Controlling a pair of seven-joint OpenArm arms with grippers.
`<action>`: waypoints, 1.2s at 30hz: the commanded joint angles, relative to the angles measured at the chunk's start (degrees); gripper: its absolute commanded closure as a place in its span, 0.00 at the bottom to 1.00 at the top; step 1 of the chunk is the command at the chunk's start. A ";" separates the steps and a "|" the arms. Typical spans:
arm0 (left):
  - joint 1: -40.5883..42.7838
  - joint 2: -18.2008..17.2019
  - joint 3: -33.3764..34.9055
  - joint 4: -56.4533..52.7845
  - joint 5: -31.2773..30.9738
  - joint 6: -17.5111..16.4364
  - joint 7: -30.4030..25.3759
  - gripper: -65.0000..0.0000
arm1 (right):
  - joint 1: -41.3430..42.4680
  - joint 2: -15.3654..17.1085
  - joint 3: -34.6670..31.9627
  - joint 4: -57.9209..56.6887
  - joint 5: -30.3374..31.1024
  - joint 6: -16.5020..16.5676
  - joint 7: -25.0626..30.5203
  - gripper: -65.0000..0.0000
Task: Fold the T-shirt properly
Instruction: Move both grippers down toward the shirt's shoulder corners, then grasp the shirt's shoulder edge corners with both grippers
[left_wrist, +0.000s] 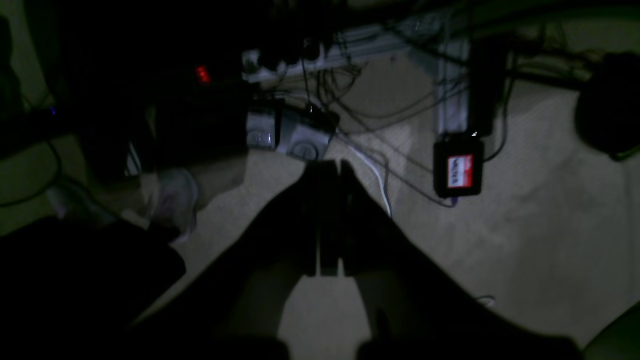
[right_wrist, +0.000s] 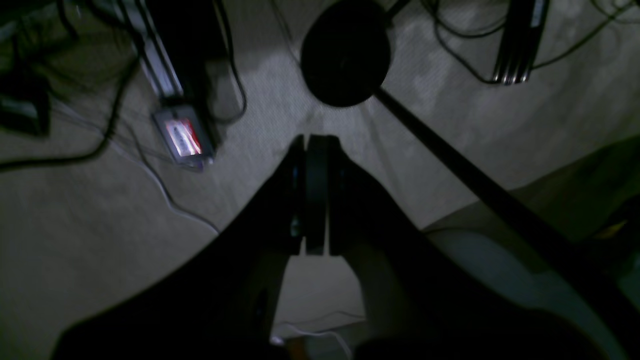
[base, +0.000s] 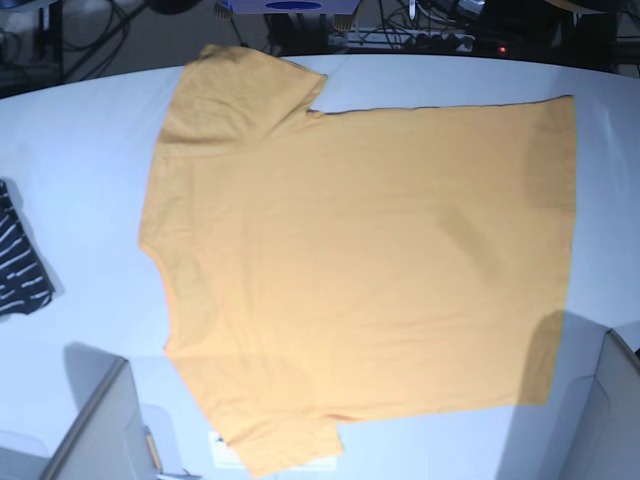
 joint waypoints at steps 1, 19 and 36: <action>2.95 -0.43 -1.58 3.51 -2.23 0.38 -0.95 1.00 | -1.91 -0.23 2.04 3.79 0.34 -0.31 0.19 1.00; 22.47 -0.96 -19.69 45.79 -16.82 0.30 -0.87 1.00 | -3.41 -6.74 8.99 51.52 2.27 -0.23 -11.76 1.00; 10.95 -13.88 -22.42 49.31 -29.66 0.21 1.33 0.45 | 14.88 -4.45 27.80 50.21 58.63 9.00 -47.46 0.43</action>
